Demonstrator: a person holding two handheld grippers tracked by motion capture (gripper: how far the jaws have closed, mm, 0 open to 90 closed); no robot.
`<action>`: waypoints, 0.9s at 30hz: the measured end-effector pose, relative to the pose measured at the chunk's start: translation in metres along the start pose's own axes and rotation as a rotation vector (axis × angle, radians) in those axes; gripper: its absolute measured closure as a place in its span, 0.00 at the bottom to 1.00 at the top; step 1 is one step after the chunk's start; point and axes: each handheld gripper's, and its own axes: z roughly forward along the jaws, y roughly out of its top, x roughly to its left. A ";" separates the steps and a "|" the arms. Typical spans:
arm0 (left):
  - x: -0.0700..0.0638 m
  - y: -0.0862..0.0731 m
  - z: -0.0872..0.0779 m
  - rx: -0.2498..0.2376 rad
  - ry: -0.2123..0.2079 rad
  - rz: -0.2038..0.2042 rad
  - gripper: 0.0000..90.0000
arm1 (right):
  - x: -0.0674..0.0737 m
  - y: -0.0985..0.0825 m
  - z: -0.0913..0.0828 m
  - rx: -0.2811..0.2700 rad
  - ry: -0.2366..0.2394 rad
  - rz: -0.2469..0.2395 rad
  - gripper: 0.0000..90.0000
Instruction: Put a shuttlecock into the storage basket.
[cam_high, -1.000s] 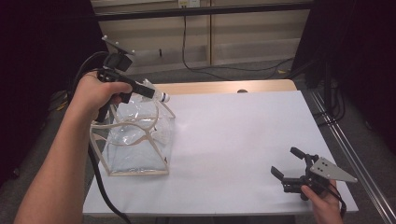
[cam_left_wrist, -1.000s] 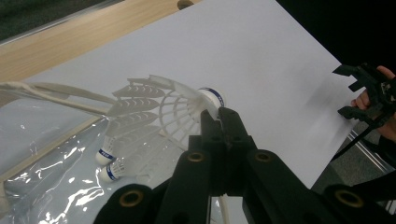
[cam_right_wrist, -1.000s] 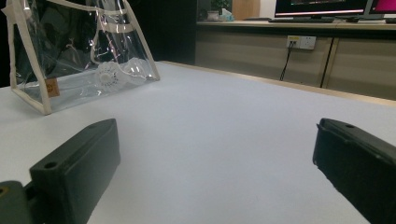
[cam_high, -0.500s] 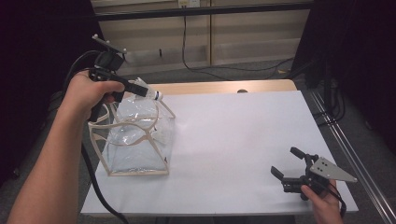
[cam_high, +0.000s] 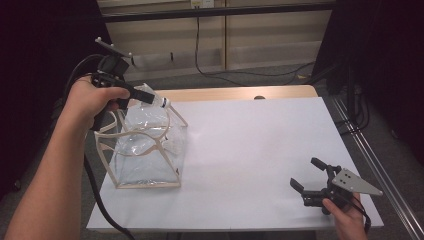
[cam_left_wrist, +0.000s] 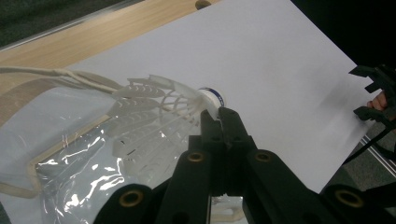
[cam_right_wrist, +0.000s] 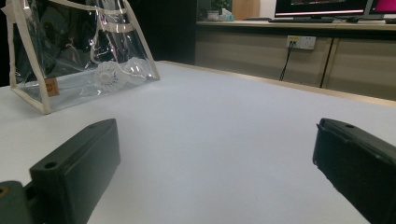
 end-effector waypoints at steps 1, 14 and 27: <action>0.000 0.000 0.000 0.001 0.001 0.000 1.00 | 0.000 0.000 0.000 0.001 0.000 0.000 0.01; 0.004 -0.003 -0.004 -0.001 0.011 -0.009 1.00 | 0.000 0.000 0.000 0.000 0.001 0.000 0.01; 0.011 -0.008 -0.008 0.000 0.021 -0.024 1.00 | 0.000 0.000 0.000 -0.003 0.002 0.001 0.01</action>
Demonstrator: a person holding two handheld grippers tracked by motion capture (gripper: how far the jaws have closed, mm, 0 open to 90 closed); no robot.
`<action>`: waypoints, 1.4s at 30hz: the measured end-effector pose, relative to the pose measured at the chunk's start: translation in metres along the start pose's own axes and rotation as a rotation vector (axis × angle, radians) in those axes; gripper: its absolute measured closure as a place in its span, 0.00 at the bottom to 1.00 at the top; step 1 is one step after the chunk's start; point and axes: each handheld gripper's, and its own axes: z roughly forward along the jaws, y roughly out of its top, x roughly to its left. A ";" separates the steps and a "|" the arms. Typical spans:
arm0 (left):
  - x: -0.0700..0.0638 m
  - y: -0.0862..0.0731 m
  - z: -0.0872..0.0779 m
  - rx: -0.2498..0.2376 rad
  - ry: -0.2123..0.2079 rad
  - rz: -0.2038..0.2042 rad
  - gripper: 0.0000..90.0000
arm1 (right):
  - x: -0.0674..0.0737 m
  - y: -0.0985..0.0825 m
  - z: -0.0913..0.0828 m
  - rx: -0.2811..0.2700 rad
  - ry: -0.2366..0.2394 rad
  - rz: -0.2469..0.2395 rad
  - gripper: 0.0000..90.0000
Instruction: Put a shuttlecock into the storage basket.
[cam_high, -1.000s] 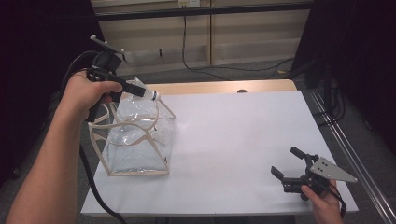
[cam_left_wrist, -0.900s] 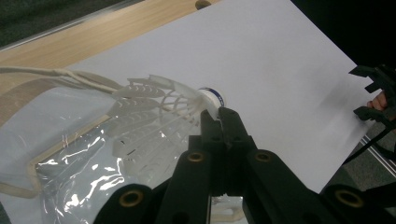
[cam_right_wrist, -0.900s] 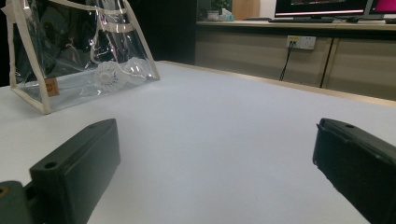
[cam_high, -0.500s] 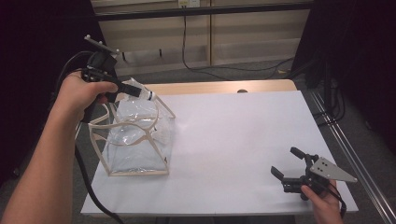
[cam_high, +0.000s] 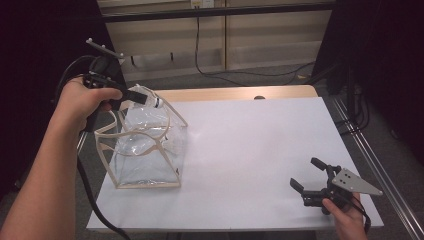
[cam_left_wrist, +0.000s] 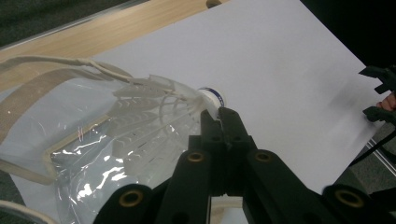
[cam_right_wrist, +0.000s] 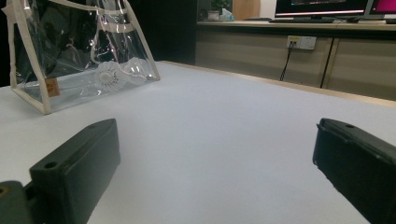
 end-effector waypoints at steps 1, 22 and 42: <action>0.001 -0.001 0.000 0.000 0.000 0.001 1.00 | 0.000 0.000 0.000 0.000 0.000 0.003 0.01; 0.008 -0.009 0.000 0.011 0.021 -0.015 1.00 | 0.000 0.000 0.000 -0.003 0.003 0.000 0.01; 0.015 -0.017 0.010 0.044 0.021 -0.020 1.00 | 0.000 0.000 0.000 -0.003 0.003 -0.001 0.01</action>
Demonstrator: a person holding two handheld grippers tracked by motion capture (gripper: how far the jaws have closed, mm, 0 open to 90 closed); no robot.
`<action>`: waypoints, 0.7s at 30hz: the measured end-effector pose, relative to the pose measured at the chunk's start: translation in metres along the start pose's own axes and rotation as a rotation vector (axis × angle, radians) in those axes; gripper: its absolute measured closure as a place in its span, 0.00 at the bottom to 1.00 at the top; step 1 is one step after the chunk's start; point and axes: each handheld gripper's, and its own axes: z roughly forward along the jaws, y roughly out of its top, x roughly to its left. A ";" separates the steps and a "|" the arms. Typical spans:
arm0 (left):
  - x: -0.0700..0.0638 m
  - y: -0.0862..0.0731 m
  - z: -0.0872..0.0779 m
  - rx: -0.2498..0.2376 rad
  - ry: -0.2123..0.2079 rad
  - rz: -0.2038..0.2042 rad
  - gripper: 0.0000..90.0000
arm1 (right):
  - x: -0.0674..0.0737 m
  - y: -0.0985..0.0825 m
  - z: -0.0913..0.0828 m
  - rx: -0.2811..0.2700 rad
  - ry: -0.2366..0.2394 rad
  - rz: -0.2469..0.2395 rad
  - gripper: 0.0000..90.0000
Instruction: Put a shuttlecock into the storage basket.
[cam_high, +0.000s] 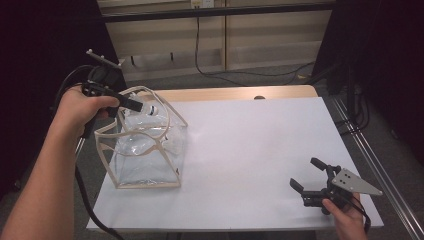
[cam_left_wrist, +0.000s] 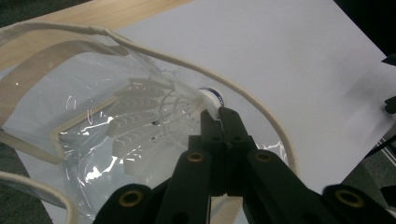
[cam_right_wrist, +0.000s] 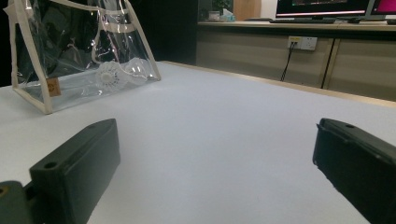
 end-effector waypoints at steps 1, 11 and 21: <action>0.000 -0.001 0.001 -0.004 0.001 -0.005 1.00 | 0.000 0.000 0.000 0.000 0.000 0.001 0.01; 0.004 -0.006 0.009 0.022 -0.011 -0.007 1.00 | 0.000 0.000 0.000 0.001 0.000 -0.001 0.01; 0.005 -0.011 0.016 0.037 -0.015 -0.009 1.00 | 0.000 0.000 0.000 0.001 0.000 0.000 0.01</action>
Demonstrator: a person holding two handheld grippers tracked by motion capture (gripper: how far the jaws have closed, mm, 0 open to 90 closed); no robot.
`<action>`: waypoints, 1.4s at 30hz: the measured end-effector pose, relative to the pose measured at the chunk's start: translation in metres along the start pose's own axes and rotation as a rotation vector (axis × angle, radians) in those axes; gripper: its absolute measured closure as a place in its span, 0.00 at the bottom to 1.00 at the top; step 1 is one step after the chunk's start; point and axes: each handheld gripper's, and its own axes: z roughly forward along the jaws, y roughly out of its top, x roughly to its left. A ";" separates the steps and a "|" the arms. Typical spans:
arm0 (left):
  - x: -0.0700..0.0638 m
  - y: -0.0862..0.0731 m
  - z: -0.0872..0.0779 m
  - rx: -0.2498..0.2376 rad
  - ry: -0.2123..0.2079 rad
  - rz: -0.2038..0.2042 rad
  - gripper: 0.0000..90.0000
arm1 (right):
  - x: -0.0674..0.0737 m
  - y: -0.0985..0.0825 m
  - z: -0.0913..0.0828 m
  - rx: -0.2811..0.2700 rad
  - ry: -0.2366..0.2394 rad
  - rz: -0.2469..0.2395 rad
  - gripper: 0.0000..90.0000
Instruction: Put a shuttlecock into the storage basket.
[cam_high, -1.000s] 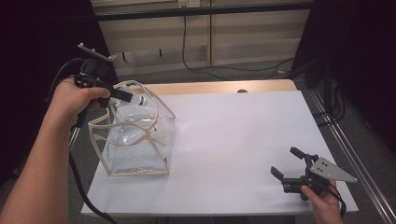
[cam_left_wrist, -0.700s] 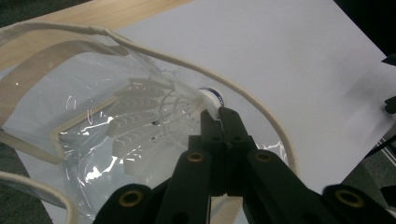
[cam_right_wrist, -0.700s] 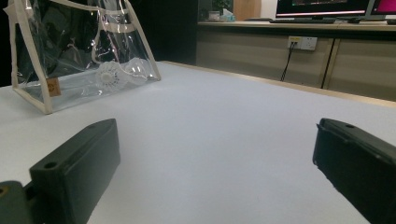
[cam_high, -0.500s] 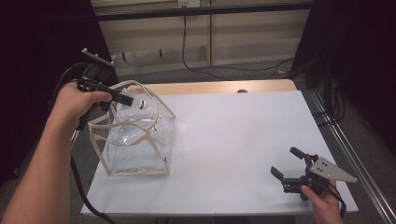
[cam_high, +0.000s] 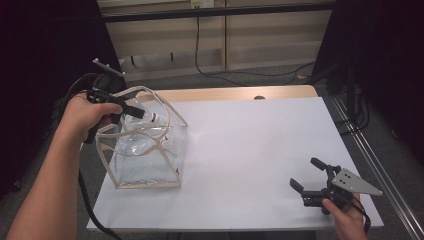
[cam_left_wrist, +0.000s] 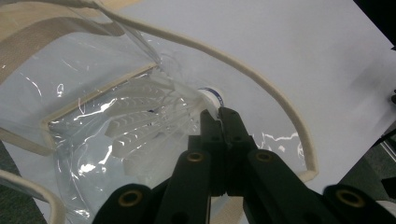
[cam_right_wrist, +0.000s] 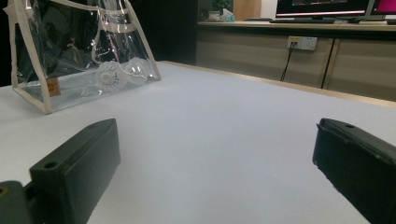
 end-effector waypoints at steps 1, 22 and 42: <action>0.000 -0.001 0.001 -0.002 0.002 -0.002 1.00 | 0.000 0.000 0.000 -0.001 0.000 -0.001 0.01; 0.004 -0.009 0.011 0.010 -0.020 -0.013 1.00 | 0.000 0.000 0.000 0.002 -0.001 -0.006 0.01; 0.009 -0.014 0.020 0.002 -0.028 -0.031 0.97 | 0.000 0.000 0.001 0.005 0.001 -0.004 0.01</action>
